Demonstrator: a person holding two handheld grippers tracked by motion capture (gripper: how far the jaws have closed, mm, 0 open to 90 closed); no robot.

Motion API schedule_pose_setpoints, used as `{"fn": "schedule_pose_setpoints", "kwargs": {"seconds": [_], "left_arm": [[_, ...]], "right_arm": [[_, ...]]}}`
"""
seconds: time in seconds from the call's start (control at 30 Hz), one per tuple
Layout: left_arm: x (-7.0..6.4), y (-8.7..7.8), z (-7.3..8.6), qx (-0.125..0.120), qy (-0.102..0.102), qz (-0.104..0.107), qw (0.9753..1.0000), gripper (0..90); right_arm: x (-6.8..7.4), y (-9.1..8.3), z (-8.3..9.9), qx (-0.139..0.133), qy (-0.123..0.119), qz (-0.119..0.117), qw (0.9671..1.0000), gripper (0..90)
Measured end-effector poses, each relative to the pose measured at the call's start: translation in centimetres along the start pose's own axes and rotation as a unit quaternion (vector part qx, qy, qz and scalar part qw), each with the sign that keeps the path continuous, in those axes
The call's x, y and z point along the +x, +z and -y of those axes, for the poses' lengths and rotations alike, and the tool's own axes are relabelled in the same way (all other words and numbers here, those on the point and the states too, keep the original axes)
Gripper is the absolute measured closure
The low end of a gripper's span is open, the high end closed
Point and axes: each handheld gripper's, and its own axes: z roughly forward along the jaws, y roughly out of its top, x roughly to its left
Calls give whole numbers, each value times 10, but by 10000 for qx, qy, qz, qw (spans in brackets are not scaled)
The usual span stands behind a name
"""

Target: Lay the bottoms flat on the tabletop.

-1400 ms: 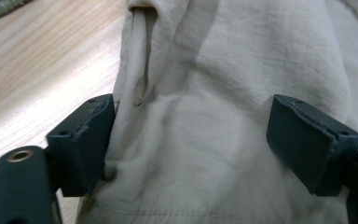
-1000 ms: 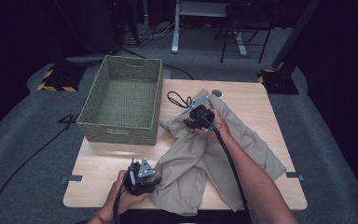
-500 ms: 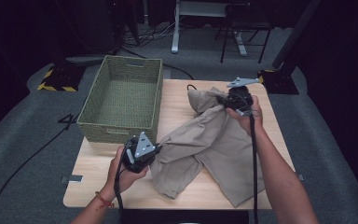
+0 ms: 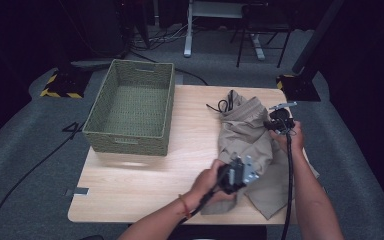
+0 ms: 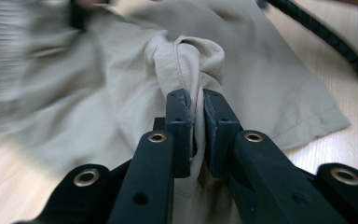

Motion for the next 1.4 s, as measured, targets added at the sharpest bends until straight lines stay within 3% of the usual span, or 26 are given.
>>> {"fn": "schedule_pose_setpoints", "kwargs": {"seconds": [0.1,0.2,0.3,0.37,0.4,0.47,0.6,0.67,0.73,0.83,1.0,1.07,1.13,1.17,1.27,1.33,1.4], "left_arm": [[-15,43,-3,423,152,191,9988,806],[-20,69,-1,732,220,190,9969,797],[-14,75,0,724,52,354,9967,797],[-10,75,-2,826,123,473,9954,803],[-9,73,-1,901,251,418,9947,817],[-6,67,4,974,364,409,9937,833],[11,45,29,1060,194,519,9928,842],[22,31,46,1130,142,483,9923,843],[34,15,63,1241,11,403,9914,845],[49,-8,90,1346,-300,378,9897,847],[57,-40,123,1399,-542,207,9885,844],[58,-48,132,1374,-611,137,9885,838],[57,-58,143,1307,-737,108,9886,821],[57,-63,147,1219,-717,94,9899,799],[59,-78,156,927,-967,37,9910,669],[59,-85,159,653,-1052,168,9922,620],[59,-85,157,645,-1137,98,9914,466]], "right_arm": [[-4,12,12,303,-85,33,9995,867],[-11,17,20,460,-2,-69,9989,867],[-14,18,26,495,-15,-194,9986,870],[-17,17,28,471,63,-259,9985,874],[-18,17,29,470,99,-293,9984,876],[-17,15,31,471,128,-339,9982,883],[-14,9,39,456,136,-502,9976,885],[-12,5,45,401,369,-658,9963,885],[-8,0,53,306,775,-947,9920,886],[1,-5,62,187,899,-1196,9886,886],[30,-18,72,171,461,-1372,9893,846],[41,-23,76,98,122,-1404,9900,788],[46,-29,78,-21,-1,-1396,9902,692],[48,-32,78,-180,-98,-1477,9888,627],[49,-43,74,-552,-323,-1416,9879,426],[45,-48,69,-715,-195,-1475,9863,327],[42,-50,62,-797,-113,-1476,9858,288]]}}
